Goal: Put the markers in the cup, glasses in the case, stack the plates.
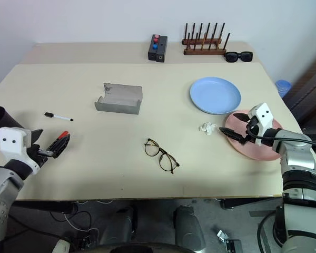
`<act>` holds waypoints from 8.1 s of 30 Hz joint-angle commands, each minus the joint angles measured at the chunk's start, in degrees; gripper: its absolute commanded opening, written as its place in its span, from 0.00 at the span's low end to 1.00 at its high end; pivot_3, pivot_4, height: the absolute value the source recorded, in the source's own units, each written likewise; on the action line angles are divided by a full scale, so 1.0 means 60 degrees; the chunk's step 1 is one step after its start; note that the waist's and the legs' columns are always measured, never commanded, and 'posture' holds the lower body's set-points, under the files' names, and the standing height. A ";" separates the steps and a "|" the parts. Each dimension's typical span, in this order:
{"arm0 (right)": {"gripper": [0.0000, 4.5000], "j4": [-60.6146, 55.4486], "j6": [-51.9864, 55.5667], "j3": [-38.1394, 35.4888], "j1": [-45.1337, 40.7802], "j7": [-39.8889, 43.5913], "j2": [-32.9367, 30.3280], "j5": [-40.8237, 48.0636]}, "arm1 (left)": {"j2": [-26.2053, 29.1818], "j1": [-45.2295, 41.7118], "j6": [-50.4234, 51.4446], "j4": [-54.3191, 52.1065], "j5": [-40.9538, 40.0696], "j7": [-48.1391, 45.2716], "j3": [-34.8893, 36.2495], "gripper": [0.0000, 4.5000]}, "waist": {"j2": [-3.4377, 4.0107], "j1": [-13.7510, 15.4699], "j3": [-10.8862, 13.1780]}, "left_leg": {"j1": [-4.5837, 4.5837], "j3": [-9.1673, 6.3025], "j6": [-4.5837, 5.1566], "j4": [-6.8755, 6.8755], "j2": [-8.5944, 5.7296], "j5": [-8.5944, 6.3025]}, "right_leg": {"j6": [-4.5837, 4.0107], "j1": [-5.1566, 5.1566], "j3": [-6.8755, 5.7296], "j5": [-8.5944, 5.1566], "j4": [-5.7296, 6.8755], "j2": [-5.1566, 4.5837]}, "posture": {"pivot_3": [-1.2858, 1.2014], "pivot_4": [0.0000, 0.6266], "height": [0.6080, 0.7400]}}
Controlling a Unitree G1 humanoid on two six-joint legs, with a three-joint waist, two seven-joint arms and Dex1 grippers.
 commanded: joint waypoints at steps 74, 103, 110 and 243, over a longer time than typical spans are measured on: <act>1.00 -0.8714 0.3281 0.3474 0.0210 -0.2488 0.4896 0.1626 | -0.0665 -0.5341 -0.0221 0.0660 0.3379 0.5302 0.1340 0.01 | -0.0042 0.0007 0.0008 | -0.0002 -0.0012 -0.0002 -0.0002 0.0003 -0.0001 | 0.0007 -0.0011 -0.0002 0.0008 0.0017 0.0013 | 0.52 0.24 1.00; 1.00 -0.8767 0.3280 0.3410 -0.0059 -0.2947 0.5689 0.2139 | -0.0932 -0.5340 -0.4703 0.5429 0.4287 0.7000 0.1165 0.01 | -0.0047 0.0049 0.0005 | -0.0003 -0.0012 -0.0004 -0.0005 0.0004 0.0000 | 0.0038 -0.0009 -0.0004 0.0024 0.0019 0.0013 | 0.52 0.24 1.00; 1.00 -0.8753 0.3269 0.3439 -0.0059 -0.2977 0.5710 0.2135 | -0.1021 -0.5265 -0.4567 0.5398 0.4296 0.7285 0.1196 0.70 | -0.0047 0.0045 0.0005 | -0.0003 -0.0012 -0.0004 -0.0005 0.0004 0.0000 | 0.0038 -0.0009 -0.0004 0.0023 0.0019 0.0013 | 0.52 0.24 1.00; 1.00 -0.7871 0.3367 0.3513 -0.0516 -0.1689 0.2956 0.0774 | 0.1238 -0.8167 -0.0608 0.6499 0.2239 -0.1668 -0.4340 0.99 | -0.0097 0.0232 0.0038 | -0.0005 -0.0028 -0.0057 -0.0108 0.0005 0.0035 | 0.0024 -0.0045 -0.0015 0.0010 -0.0005 0.0022 | 0.52 0.24 1.00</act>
